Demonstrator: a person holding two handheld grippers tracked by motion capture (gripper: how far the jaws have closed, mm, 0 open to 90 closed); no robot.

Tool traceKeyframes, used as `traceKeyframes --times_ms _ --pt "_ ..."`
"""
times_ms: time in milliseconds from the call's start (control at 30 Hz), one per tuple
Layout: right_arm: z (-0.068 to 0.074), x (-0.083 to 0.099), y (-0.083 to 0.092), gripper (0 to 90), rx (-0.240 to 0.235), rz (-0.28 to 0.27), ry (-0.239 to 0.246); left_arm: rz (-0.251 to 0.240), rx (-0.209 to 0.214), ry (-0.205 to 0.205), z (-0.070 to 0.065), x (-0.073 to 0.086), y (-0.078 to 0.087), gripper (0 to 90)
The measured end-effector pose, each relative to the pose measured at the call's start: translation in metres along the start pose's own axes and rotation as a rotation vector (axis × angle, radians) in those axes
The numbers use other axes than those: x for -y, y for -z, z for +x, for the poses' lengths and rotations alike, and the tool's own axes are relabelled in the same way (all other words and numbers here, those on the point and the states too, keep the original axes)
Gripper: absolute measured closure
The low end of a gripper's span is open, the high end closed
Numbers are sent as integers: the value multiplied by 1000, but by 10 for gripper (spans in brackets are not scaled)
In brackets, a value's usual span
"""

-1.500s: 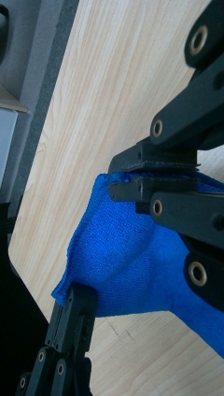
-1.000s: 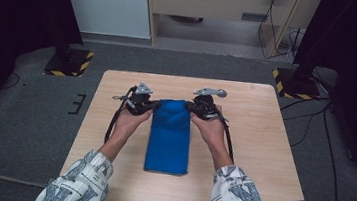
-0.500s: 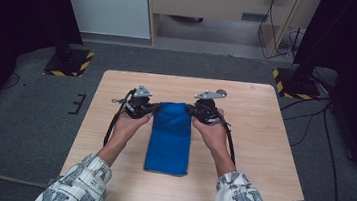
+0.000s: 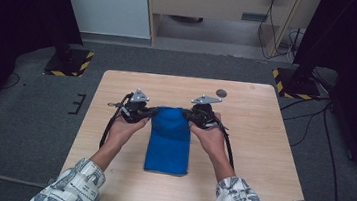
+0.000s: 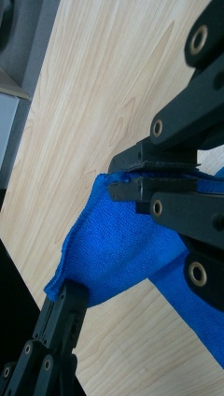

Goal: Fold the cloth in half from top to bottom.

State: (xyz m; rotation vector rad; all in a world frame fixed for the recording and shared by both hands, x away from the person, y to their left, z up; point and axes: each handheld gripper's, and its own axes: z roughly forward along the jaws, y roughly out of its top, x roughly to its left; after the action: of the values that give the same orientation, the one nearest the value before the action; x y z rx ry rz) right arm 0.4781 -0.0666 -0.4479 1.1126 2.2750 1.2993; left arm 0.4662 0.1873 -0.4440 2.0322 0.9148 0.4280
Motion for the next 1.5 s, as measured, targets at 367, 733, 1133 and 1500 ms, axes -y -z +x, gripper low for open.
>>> traceKeyframes --times_ms 367,733,1133,1500 --pt "9 15 5 863 -6 3 12 8 26 -2 -11 14 4 862" --pt "18 34 17 861 -18 3 31 -2 58 -14 -23 23 13 862" --pt "33 51 25 857 -52 19 72 13 78 -22 -28 39 18 862" --pt "36 69 24 855 -65 37 66 32 104 -17 -35 54 14 861"
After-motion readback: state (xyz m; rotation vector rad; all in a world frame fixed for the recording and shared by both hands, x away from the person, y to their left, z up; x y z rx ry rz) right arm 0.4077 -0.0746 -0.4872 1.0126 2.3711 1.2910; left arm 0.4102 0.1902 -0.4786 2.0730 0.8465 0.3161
